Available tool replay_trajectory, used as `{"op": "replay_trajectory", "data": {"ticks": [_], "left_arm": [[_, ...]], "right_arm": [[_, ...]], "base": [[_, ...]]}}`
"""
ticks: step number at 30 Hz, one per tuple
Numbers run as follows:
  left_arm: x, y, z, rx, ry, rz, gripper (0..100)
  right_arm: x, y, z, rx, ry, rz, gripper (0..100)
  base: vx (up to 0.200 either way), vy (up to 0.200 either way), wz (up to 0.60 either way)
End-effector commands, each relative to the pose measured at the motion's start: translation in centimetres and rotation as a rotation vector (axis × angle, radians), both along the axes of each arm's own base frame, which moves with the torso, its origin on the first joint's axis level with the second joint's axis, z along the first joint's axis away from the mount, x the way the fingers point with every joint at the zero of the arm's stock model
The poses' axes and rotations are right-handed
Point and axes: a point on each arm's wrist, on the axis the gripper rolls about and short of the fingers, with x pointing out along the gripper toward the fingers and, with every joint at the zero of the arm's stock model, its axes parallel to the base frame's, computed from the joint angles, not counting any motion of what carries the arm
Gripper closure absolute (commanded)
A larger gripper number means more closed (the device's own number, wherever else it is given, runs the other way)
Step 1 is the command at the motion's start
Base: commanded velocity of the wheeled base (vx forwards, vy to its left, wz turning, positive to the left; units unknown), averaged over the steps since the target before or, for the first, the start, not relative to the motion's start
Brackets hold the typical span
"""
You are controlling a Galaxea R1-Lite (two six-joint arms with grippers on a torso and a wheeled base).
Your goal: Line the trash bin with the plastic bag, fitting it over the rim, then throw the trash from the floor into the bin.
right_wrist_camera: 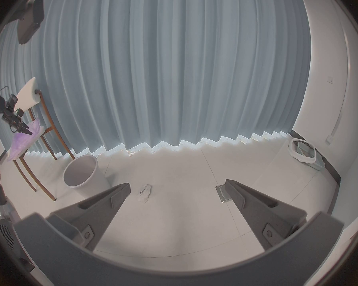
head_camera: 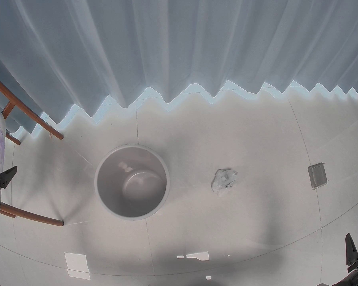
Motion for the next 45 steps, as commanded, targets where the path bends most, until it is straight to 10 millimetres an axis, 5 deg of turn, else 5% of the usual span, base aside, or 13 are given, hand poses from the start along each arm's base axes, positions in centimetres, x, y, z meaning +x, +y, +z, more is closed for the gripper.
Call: {"op": "replay_trajectory", "data": {"ticks": [1,26,45], "left_arm": [[1.0,1.4,-0.2,-0.021,0.028,0.029,0],[4.2,8.9,-3.0,-0.038,0.015,0.144,0],[6.6,10.1,-5.0,0.12,0.008,0.131,0]], "right_arm": [[0.1,0.0,-0.5,0.0,0.016,0.002,0],[0.2,0.0,-0.5,0.0,0.024,0.004,0],[0.2,0.0,-0.5,0.0,0.024,0.004,0]], "base": [[0.0,0.0,0.0],[0.0,0.0,0.0],[0.0,0.0,0.0]]}}
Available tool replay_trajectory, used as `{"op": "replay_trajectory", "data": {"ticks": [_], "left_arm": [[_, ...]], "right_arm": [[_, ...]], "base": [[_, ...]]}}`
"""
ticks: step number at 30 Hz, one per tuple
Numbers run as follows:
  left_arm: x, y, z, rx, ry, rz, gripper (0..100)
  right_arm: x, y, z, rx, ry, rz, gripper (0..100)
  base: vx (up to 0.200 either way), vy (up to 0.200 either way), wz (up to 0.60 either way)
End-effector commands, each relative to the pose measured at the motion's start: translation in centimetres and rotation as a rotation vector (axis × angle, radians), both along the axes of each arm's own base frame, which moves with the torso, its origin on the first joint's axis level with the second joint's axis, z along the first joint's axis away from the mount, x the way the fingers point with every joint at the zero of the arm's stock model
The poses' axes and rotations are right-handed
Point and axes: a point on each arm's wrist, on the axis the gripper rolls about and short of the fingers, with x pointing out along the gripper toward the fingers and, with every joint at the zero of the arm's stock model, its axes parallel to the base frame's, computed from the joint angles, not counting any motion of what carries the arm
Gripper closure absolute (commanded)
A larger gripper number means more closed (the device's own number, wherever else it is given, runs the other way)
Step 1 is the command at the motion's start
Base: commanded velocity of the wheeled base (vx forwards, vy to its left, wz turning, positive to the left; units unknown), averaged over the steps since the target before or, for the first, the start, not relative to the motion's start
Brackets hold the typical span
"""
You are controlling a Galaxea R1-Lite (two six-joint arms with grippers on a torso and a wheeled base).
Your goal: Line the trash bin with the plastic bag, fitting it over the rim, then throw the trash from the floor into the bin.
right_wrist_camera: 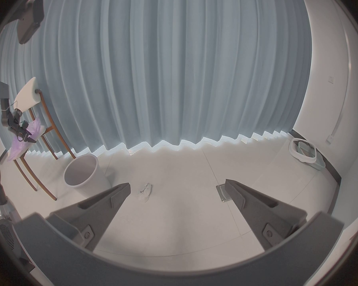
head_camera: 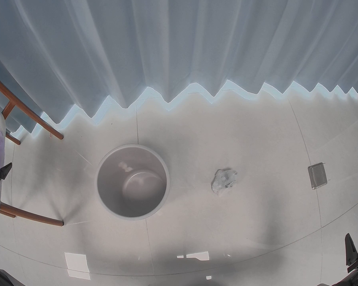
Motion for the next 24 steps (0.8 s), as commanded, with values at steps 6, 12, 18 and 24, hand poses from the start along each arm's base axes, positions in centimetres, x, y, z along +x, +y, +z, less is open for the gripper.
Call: {"op": "replay_trajectory", "data": {"ticks": [6,12,18,24], "left_arm": [[0.8,0.7,-0.6,0.042,-0.014,0.038,0],[0.7,0.2,-1.0,0.033,-0.004,0.03,100],[0.2,0.6,-1.3,0.027,0.005,0.051,100],[-0.7,0.2,-0.8,0.024,-0.014,0.057,100]], "right_arm": [[0.1,0.0,-0.5,0.0,0.019,0.0,0],[0.1,0.0,-0.5,0.0,0.021,0.0,0],[0.1,0.0,-0.5,0.0,0.019,0.0,0],[0.1,0.0,-0.5,0.0,0.019,0.0,0]], "base": [[0.0,0.0,0.0],[0.0,0.0,0.0],[0.0,0.0,0.0],[0.0,0.0,0.0]]}}
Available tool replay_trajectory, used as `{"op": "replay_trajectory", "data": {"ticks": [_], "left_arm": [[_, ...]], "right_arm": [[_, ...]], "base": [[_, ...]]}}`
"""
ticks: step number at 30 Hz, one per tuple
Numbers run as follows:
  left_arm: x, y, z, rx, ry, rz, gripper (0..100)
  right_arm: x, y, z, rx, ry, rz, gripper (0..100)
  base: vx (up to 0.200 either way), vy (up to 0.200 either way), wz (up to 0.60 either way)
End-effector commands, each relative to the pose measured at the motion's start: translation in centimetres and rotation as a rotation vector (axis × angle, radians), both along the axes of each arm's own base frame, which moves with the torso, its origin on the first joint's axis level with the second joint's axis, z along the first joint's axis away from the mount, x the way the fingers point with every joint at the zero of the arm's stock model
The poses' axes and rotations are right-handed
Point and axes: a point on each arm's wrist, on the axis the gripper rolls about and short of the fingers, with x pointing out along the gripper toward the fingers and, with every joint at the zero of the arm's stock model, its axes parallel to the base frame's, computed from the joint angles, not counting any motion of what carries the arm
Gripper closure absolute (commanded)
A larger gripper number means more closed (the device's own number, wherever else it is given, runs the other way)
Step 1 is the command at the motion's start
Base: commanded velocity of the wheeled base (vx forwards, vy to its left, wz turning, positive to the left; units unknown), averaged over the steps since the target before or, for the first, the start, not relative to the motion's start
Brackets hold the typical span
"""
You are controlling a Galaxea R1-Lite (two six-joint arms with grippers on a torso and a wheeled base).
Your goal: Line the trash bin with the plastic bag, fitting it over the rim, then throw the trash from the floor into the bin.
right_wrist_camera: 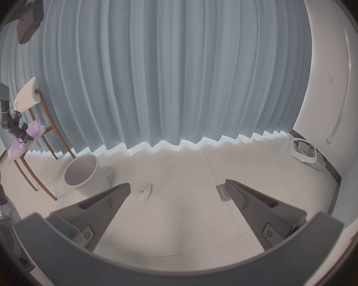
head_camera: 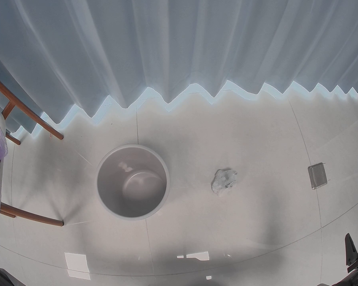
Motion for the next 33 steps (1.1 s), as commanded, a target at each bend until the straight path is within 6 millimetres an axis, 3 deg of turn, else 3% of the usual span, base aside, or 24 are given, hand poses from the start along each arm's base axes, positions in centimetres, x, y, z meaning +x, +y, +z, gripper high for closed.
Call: {"op": "replay_trajectory", "data": {"ticks": [1,6,12,20,33], "left_arm": [[-1.2,-1.0,0.8,-0.004,-0.022,-0.006,100],[-2.9,-3.9,0.1,-0.185,-0.046,-0.094,100],[-3.5,-6.8,0.0,-0.354,-0.067,-0.14,100],[-2.4,-9.3,0.5,-0.414,-0.073,-0.262,100],[-0.3,-18.4,1.6,-0.421,-0.037,-0.785,100]], "right_arm": [[0.1,0.0,-0.5,0.0,0.019,0.0,0],[0.1,0.0,-0.5,0.0,0.017,0.0,0],[0.1,0.0,-0.5,0.0,0.011,0.0,0],[0.1,0.0,-0.5,0.0,0.008,0.0,0],[0.1,0.0,-0.5,0.0,0.008,0.0,0]], "base": [[0.0,0.0,0.0],[0.0,0.0,0.0],[0.0,0.0,0.0],[0.0,0.0,0.0],[0.0,0.0,0.0]]}}
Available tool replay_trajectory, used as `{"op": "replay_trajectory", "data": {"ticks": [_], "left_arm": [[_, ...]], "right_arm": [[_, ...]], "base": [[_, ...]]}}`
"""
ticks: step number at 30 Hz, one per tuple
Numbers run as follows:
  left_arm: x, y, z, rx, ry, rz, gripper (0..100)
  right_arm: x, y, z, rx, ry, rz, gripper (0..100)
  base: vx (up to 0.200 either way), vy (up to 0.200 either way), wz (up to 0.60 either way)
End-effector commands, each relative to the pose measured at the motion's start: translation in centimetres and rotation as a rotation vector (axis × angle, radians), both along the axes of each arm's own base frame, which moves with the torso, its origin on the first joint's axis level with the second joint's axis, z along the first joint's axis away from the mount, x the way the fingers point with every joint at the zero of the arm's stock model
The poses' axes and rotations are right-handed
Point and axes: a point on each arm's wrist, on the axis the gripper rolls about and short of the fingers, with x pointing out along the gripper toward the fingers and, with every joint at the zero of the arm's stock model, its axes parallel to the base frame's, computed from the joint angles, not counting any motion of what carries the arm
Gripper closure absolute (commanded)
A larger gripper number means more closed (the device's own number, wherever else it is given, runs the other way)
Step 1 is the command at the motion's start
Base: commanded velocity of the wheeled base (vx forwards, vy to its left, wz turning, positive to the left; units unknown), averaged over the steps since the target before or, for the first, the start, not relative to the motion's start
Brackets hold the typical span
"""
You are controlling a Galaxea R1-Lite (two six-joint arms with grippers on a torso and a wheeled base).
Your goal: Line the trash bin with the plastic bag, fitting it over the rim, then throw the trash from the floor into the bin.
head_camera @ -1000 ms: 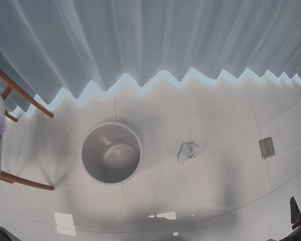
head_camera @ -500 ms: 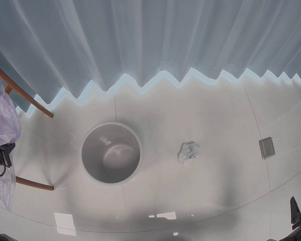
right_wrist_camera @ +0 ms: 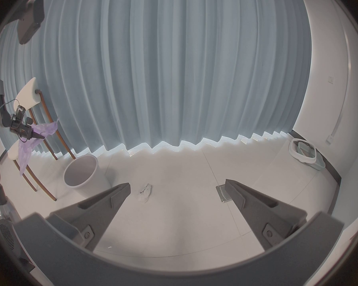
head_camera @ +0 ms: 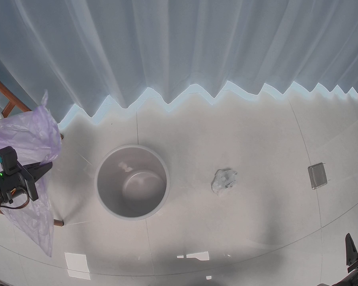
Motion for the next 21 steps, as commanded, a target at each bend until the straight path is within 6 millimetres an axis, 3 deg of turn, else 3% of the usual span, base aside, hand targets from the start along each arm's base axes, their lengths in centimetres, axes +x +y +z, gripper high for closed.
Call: {"op": "replay_trajectory", "data": {"ticks": [1,13,21], "left_arm": [[0.1,-4.4,0.6,-0.005,-0.034,-0.231,100],[-0.9,-8.6,1.1,-0.054,-0.029,-0.45,100],[-1.8,-10.1,3.1,-0.143,-0.048,-0.506,100]], "right_arm": [[0.1,0.0,-0.5,0.0,0.014,0.0,0],[0.1,0.0,-0.5,0.0,0.016,0.0,0],[0.1,0.0,-0.5,0.0,0.017,0.001,0]], "base": [[0.0,0.0,0.0],[0.0,0.0,0.0],[0.0,0.0,0.0]]}}
